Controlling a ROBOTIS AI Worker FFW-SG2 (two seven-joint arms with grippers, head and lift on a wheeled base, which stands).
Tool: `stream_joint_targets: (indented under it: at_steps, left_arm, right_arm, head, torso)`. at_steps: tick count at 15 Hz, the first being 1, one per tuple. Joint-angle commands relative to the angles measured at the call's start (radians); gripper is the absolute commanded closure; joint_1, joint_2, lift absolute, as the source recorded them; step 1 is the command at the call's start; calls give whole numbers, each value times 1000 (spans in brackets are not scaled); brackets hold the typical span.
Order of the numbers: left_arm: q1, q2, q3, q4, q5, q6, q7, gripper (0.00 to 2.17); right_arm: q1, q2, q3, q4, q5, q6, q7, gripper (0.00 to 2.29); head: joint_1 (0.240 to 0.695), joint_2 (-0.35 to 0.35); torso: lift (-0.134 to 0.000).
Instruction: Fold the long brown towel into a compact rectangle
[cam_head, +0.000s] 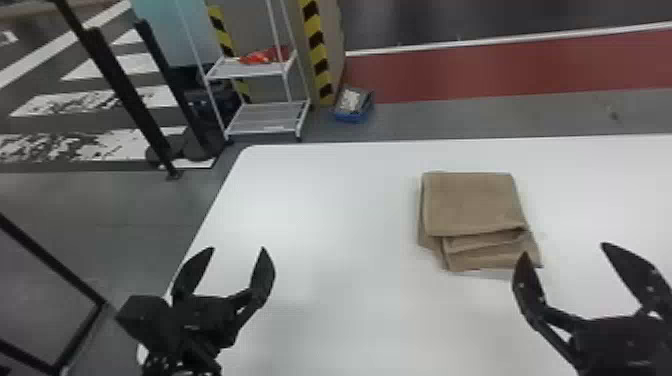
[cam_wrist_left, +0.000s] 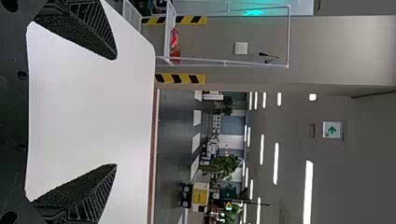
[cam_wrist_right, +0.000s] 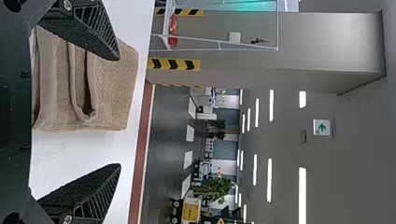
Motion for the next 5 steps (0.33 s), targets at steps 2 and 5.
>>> stream_joint_targets:
  at_steps: [2,5]
  left_arm:
    - [1,-2,0,1,-1,0,-1,46]
    - [3,1,1,4,1,0,1,46]
  right_arm:
    - [0,-1,3,1,-1,1,0,66]
    - [0,-1,14,-1,1,-2,0,66]
  head:
    - [695,260]
    - [695,262]
  torso:
    - [-123]
    - [-123]
